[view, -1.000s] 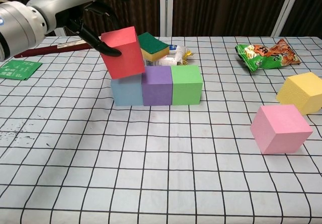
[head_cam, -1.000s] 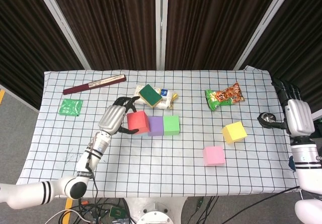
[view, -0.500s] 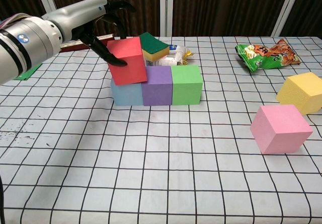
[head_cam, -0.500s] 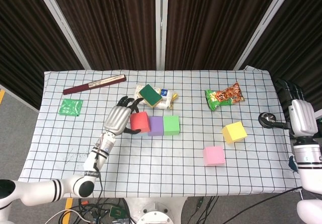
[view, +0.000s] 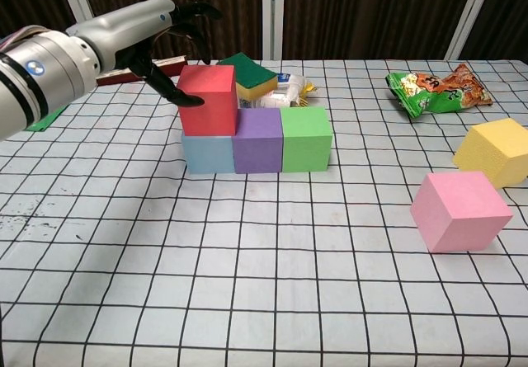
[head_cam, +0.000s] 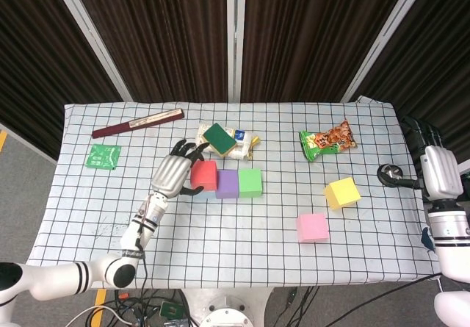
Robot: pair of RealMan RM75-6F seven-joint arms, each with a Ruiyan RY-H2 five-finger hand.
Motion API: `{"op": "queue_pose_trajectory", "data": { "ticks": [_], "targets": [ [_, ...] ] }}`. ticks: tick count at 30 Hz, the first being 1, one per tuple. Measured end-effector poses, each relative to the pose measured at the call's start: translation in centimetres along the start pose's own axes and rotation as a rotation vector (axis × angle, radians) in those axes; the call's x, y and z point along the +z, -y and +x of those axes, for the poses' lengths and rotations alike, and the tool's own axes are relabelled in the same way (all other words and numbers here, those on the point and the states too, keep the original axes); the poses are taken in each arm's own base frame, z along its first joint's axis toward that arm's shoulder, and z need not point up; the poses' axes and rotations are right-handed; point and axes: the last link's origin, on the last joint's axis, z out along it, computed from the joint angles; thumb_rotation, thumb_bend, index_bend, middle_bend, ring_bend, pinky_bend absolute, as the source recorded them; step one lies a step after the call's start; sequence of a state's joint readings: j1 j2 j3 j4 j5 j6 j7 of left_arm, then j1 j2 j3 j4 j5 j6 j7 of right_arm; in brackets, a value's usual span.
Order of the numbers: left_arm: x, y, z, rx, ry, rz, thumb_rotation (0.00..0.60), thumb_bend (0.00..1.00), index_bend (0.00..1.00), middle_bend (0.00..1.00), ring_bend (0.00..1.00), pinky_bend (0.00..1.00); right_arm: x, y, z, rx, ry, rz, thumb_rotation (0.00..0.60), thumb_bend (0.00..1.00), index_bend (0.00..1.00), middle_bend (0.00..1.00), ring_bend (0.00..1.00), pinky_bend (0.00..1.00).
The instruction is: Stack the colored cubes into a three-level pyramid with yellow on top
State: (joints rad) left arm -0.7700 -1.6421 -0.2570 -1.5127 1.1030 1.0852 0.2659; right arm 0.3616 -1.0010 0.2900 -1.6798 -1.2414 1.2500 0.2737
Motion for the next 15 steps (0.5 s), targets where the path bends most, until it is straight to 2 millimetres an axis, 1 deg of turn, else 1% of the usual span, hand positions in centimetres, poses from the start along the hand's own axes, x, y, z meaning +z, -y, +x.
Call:
{"op": "queue_pose_trajectory", "data": {
  "ticks": [5, 8, 11, 14, 15],
  "targets": [
    [-0.4, 0.1, 0.8, -0.015, -0.011, -0.004, 0.6, 0.14, 0.07, 0.28, 0.09, 0.05, 0.1, 0.2, 0.0, 0.0, 0.002, 0.003, 0.6, 0.0, 0.0, 0.16, 0.0, 0.0],
    [-1.1, 0.5, 1.9, -0.015, -0.031, 0.003, 0.6, 0.13, 0.07, 0.27, 0.08, 0.05, 0.1, 0.5, -0.1, 0.004, 0.006, 0.01, 0.6, 0.0, 0.0, 0.16, 0.0, 0.0],
    [-2.3, 2.1, 3.5, 0.004, -0.063, 0.038, 0.6, 0.11, 0.07, 0.24, 0.07, 0.05, 0.1, 1.1, -0.3, 0.001, 0.016, 0.026, 0.6, 0.0, 0.0, 0.16, 0.0, 0.0],
    [-4.3, 4.9, 5.1, 0.032, -0.084, 0.1, 0.6, 0.08, 0.07, 0.21, 0.05, 0.05, 0.2, 2.0, -0.5, -0.007, 0.033, 0.051, 0.6, 0.0, 0.0, 0.16, 0.0, 0.0],
    [-5.4, 6.2, 5.6, 0.039, -0.092, 0.13, 0.6, 0.06, 0.07, 0.2, 0.04, 0.05, 0.3, 2.3, -0.7, -0.01, 0.04, 0.061, 0.6, 0.0, 0.0, 0.16, 0.0, 0.0]
  ]
}}
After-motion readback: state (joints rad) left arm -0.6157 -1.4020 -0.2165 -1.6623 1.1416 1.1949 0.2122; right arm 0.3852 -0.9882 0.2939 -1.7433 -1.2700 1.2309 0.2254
